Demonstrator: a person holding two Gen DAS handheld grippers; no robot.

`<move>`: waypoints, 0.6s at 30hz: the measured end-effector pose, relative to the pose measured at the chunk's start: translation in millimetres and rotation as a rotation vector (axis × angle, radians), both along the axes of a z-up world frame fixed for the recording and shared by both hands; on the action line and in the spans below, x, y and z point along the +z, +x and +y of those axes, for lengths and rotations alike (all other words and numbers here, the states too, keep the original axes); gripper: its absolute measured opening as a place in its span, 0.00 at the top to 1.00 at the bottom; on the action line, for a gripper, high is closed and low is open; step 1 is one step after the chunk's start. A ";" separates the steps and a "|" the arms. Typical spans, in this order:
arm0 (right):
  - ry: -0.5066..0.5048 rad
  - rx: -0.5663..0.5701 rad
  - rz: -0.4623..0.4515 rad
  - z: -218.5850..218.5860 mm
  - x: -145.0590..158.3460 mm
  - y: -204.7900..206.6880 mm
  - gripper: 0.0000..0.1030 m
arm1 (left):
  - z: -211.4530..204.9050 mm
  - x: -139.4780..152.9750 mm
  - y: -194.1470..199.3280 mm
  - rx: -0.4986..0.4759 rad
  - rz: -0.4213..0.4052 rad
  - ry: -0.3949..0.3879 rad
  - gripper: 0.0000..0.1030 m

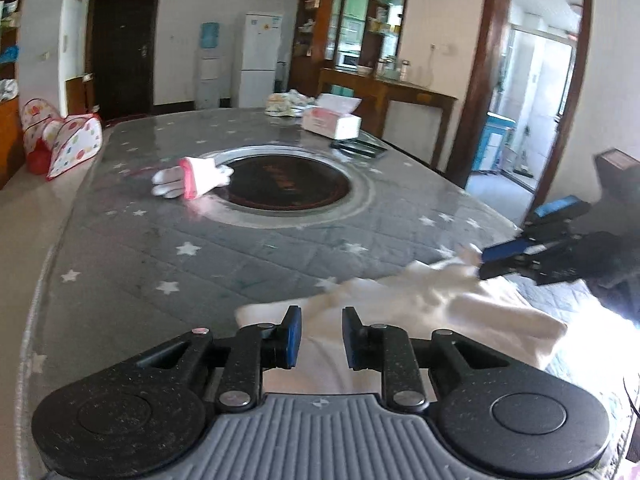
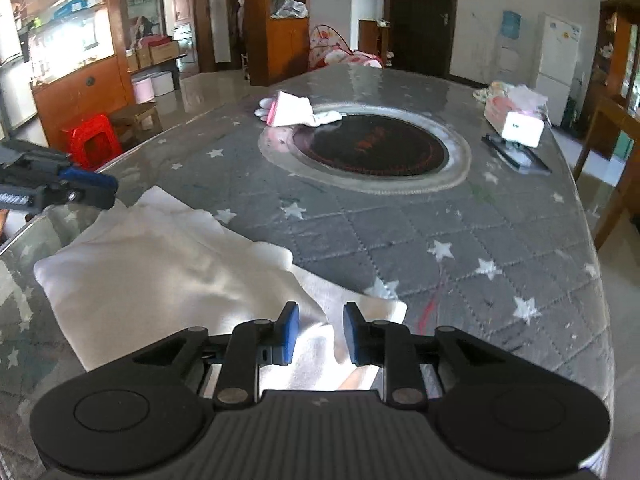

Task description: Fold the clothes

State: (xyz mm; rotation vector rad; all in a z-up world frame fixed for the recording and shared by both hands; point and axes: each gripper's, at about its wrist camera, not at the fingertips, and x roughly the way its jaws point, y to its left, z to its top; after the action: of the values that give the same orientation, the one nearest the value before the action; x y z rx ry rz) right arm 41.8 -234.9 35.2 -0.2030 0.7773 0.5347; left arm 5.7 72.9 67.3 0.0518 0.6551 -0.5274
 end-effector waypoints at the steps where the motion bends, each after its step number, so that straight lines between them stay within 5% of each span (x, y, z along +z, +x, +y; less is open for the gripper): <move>1: 0.002 -0.007 0.006 0.4 -3.0 2.1 0.77 | -4.1 -2.5 0.0 -0.008 0.002 0.006 0.77; 10: -0.030 -0.051 -0.021 2.6 -5.9 4.8 0.77 | -6.8 -28.1 13.9 0.011 0.059 0.028 0.78; 18: 0.022 0.067 -0.026 39.7 4.6 4.8 0.82 | -8.0 -27.2 16.4 0.018 0.065 0.017 0.77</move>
State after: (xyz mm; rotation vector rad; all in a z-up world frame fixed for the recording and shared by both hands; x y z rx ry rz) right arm 46.6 -195.1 39.8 -0.2156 0.7412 0.6029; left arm 22.1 65.0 40.1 0.0450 0.7231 -0.5073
